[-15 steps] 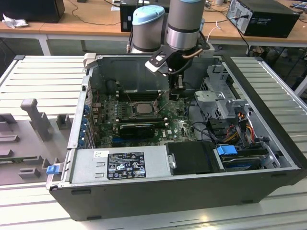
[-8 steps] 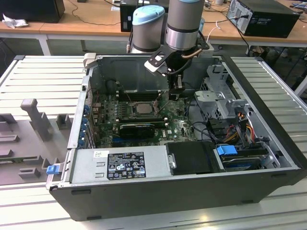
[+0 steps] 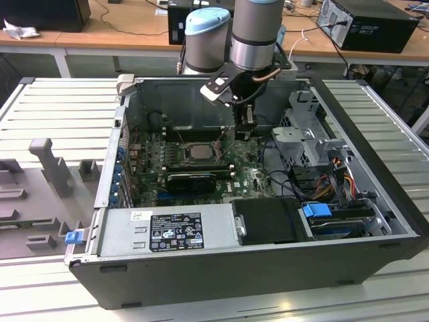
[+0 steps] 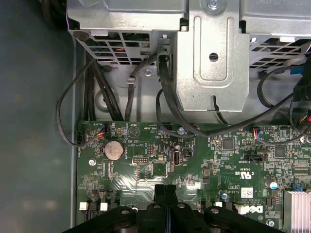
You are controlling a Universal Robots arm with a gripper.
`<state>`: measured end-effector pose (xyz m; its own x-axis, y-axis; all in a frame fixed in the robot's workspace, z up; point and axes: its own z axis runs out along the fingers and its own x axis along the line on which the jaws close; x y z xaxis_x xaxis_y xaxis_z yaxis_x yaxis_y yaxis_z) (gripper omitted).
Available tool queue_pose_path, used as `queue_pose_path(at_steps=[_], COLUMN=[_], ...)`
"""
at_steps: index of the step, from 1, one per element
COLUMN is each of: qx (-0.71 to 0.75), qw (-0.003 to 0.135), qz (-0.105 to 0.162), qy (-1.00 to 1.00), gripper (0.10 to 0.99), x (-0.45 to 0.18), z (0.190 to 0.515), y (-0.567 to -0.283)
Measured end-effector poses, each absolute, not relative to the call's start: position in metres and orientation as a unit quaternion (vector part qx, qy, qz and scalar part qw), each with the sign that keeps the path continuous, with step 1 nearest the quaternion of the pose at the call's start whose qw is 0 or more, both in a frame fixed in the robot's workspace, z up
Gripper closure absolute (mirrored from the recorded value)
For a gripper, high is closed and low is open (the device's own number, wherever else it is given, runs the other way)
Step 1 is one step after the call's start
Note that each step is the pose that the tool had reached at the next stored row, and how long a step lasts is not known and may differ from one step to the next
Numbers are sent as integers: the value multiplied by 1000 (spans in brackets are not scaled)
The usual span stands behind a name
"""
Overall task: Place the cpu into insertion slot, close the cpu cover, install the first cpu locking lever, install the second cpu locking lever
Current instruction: 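Close the cpu cover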
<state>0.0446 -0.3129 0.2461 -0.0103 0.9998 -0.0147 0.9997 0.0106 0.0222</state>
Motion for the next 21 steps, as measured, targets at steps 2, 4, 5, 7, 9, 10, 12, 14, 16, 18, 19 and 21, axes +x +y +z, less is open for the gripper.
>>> queue_pose_path(at_steps=[2,4,5,7,9,10,12,14,16,18,19,21], qx=[703,703,703,703,703,703,703,703,703,703,703,703], qw=[13,13,13,13,13,13,13,13,13,13,13,13], qz=[3,3,3,3,3,3,3,3,3,3,3,3], qy=[711,711,711,711,711,711,711,711,711,711,711,711], gripper=[980,980,980,980,980,980,980,980,980,980,980,980], x=[44,43,42,41,41,40,39,38,37,36,36,35], z=[246,246,246,246,246,246,246,246,246,246,246,246], y=[-313,-313,-313,-313,-313,-313,-313,-313,-313,-313,-313,-313])
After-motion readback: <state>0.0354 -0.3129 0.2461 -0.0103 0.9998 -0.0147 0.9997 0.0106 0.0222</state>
